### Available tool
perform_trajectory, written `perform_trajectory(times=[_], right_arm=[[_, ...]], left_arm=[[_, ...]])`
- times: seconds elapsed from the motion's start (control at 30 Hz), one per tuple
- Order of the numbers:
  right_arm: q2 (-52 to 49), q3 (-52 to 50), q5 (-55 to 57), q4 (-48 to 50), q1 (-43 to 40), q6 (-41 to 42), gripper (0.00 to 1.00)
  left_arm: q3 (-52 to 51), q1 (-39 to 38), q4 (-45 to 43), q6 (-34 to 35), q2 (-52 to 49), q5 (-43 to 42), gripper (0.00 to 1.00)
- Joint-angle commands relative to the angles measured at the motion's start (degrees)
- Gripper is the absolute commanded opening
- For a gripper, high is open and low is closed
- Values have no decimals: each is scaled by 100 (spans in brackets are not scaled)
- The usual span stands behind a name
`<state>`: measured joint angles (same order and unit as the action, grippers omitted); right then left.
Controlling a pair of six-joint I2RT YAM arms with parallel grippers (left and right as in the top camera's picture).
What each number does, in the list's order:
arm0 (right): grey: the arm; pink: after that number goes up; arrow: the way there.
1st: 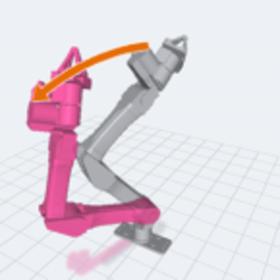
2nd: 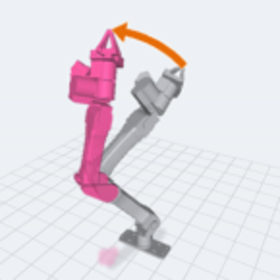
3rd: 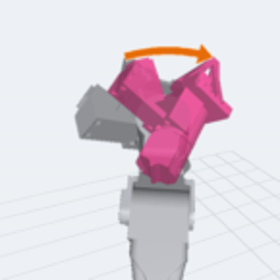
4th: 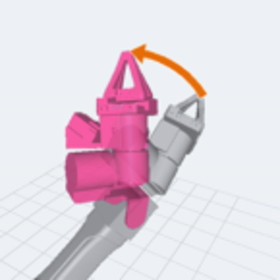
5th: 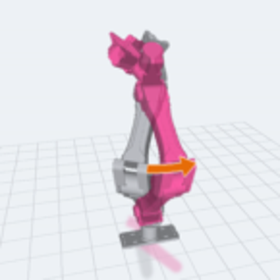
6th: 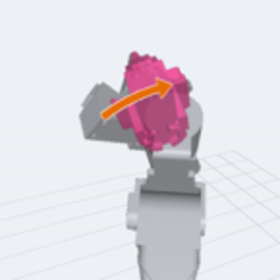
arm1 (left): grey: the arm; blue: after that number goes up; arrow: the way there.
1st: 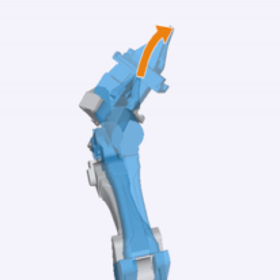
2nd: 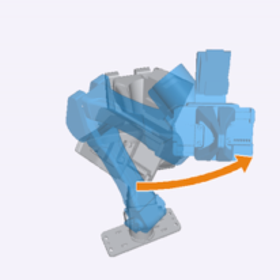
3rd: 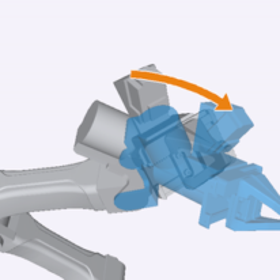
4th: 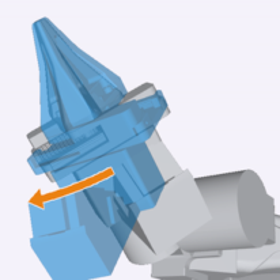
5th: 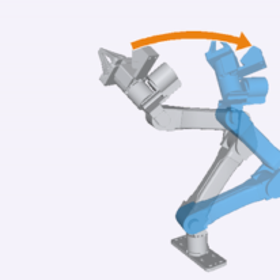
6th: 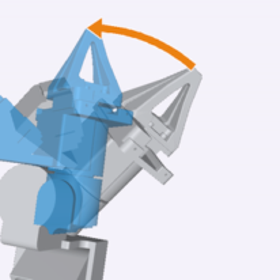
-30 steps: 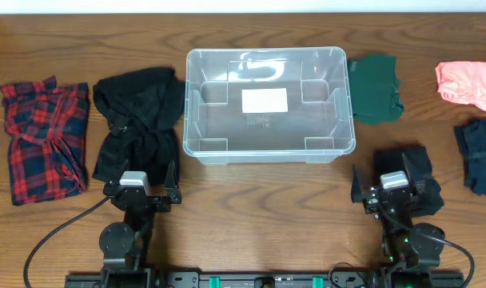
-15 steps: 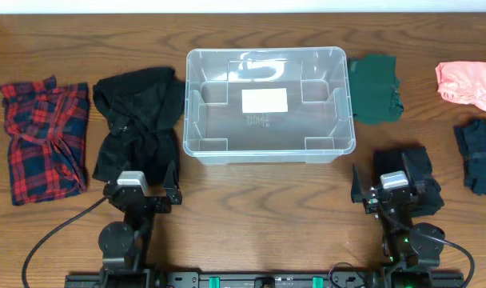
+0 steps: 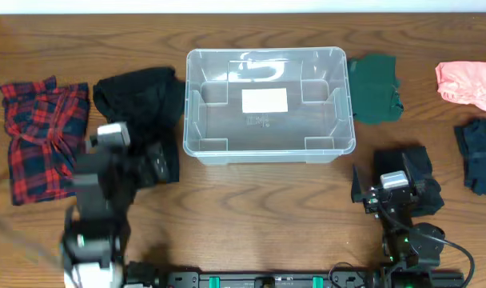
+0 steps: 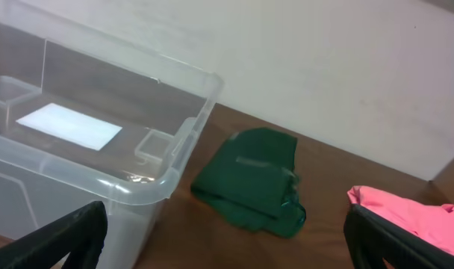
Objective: Pack container
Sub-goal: 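Reach the left gripper to the black garment and grasp it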
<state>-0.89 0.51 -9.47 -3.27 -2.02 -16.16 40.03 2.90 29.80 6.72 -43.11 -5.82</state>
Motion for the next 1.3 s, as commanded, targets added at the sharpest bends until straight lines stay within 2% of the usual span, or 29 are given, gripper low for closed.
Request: perform_trajectory(times=[0.0, 0.1, 0.27, 0.37, 0.57, 0.93, 1.27], right_arm=[[17, -15, 4, -20, -81, -81, 99], [17, -15, 2, -20, -81, -81, 99], [17, -15, 4, -20, -81, -81, 99], [17, -15, 2, -20, -81, -81, 99], [17, -15, 2, -20, -81, -81, 99], [17, -17, 4, -20, -81, -81, 99], [17, -15, 4, -20, -81, -81, 99]], left_arm=[[643, 31, 264, 68, -1056, 44, 98], [719, 31, 162, 57, -1692, -155, 98], [719, 31, 90, -511, -2562, -170, 98], [719, 31, -83, -520, -2892, -170, 98], [719, 31, -396, -538, -3152, -170, 98], [719, 31, -905, -1123, -3724, -164, 98], [719, 31, -1421, -1123, -4542, -118, 98]])
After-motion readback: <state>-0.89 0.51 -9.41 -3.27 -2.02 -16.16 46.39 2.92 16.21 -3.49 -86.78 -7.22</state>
